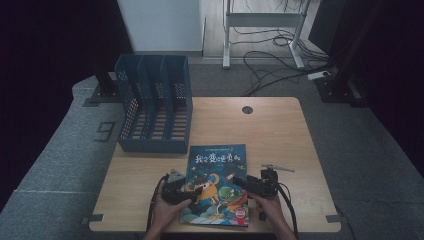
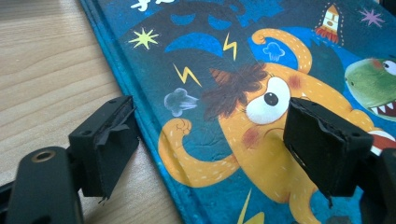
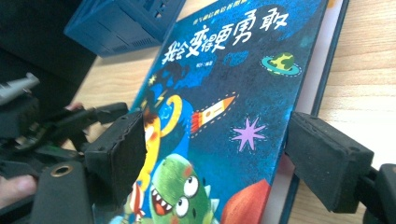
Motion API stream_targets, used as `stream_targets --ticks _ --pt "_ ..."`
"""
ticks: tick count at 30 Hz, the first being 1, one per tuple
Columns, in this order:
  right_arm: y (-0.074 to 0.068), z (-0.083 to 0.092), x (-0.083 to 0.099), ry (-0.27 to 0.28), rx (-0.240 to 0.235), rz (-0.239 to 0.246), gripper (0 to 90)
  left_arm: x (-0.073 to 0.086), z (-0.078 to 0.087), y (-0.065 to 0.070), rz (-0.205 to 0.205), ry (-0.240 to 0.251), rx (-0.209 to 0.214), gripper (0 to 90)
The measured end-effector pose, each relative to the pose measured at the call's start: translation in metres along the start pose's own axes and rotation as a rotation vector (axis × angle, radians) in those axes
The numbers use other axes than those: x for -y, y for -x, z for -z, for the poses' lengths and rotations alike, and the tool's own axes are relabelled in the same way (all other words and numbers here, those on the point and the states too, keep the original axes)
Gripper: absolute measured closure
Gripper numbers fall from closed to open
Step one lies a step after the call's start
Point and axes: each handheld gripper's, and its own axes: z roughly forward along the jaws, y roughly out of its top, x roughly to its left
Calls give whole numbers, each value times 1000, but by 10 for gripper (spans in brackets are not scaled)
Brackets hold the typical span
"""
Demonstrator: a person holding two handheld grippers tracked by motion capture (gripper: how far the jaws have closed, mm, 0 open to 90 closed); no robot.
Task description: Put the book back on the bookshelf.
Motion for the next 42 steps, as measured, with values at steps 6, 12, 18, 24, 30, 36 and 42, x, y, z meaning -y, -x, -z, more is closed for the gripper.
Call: stream_targets --ticks 6,12,18,24,30,36,42 --pt "-5 -5 4 -7 65 104 217 0 0 0 0 1 -3 177" --pt "0 -11 6 -33 89 132 230 0 0 -1 7 1 4 176" --pt "6 -18 8 -54 108 125 235 0 0 0 1 1 1 176" --pt "10 -21 7 -43 99 103 239 0 0 0 -1 -1 3 176" --pt "7 -23 6 -42 113 116 207 0 0 0 3 0 1 177" --pt "16 -14 1 -27 7 -13 210 0 0 0 3 1 -2 177" --pt "16 3 -6 30 -137 -115 237 0 1 -1 18 4 9 172"
